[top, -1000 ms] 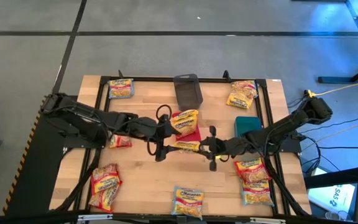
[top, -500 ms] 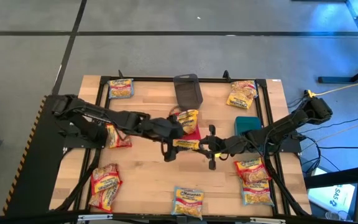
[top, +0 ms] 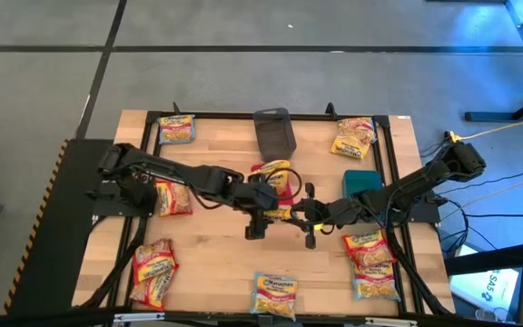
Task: Sort Maruchan noodles
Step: Put the yellow noodle pack into the red bin
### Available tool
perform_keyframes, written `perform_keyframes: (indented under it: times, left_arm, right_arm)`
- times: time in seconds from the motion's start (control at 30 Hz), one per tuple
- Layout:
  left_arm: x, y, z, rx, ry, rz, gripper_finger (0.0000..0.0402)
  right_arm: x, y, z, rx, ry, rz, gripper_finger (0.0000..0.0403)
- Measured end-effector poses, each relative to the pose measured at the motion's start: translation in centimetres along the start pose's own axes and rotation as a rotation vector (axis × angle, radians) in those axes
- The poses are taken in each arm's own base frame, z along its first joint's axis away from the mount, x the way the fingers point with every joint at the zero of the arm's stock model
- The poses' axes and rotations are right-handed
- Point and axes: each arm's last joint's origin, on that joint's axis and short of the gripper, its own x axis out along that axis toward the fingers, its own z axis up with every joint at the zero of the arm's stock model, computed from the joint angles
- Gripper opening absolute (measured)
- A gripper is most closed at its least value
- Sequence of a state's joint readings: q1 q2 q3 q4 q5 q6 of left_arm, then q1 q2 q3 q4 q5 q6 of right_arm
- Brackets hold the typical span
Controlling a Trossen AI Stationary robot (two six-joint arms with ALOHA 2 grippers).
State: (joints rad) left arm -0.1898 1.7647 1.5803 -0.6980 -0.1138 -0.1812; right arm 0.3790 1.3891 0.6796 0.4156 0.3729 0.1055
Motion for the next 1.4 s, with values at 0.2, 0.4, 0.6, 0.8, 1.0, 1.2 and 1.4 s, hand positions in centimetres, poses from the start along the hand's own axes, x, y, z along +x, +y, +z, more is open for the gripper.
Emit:
perform_keyframes:
  times: [0.2,0.4,0.6,0.8,1.0,1.2,1.4]
  left_arm:
    - [0.6,0.1,-0.2,-0.017,0.017,0.018,0.0266]
    - [0.7,0.3,-0.1,-0.024,0.011,0.019,0.0207]
    - [0.8,0.4,0.0,-0.027,0.009,0.013,0.016]
    - [0.8,0.4,0.0,-0.01,0.008,0.014,0.0133]
    - [0.8,1.1,-0.3,-0.014,0.042,0.047,0.013]
    - [0.9,2.8,-0.3,-0.069,0.065,0.079,0.013]
    - [1.4,5.0,-0.2,-0.12,0.083,0.087,0.013]
  right_arm:
    - [0.0,0.0,0.0,0.001,-0.002,0.0,0.0099]
    - [0.0,0.0,0.0,-0.004,-0.002,-0.001,0.0099]
    - [0.0,-0.1,0.0,-0.005,-0.003,-0.02,0.0109]
    - [-0.3,-0.2,0.1,-0.036,0.011,-0.044,0.0172]
    - [-2.4,-0.9,1.4,-0.052,0.12,-0.052,0.0211]
    - [-4.5,-1.8,1.0,-0.03,0.246,-0.095,0.0215]
    - [-5.5,-2.5,-0.4,0.012,0.388,-0.186,0.0214]
